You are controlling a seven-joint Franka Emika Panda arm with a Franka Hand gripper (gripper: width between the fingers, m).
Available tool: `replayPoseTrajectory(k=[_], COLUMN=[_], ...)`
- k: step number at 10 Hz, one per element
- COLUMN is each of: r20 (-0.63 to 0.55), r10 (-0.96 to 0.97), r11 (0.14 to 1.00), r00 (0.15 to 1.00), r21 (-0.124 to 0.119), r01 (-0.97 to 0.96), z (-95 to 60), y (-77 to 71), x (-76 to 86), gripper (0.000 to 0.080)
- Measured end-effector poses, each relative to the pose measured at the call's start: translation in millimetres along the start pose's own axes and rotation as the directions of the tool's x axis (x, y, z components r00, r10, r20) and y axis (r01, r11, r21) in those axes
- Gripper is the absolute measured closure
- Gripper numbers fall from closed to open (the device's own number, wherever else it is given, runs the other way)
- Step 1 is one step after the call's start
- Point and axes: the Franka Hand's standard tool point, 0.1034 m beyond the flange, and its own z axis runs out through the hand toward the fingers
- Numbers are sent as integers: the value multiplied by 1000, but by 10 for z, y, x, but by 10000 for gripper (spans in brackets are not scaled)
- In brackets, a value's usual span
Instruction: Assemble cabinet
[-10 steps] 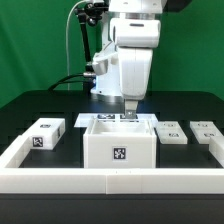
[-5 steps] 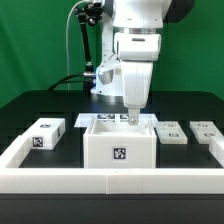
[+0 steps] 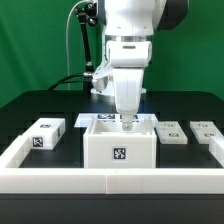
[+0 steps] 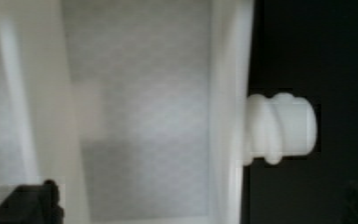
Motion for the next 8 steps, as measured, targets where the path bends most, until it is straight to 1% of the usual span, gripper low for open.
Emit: replayPoseTrajectory(k=[1,5,6,8], r20=[-2,-5,-4,-3], r10=[6,50,51,52], r11=[1000,999,999,999], r00=[1000,999,999,999], r21=[-10,-12,-17,-14], r01=[-6,-50,-51,-52], z=[4,-7,-50,-39], y=[1,-5,9,-5], x=[7,166,202,194], gripper=[2,2,2,2])
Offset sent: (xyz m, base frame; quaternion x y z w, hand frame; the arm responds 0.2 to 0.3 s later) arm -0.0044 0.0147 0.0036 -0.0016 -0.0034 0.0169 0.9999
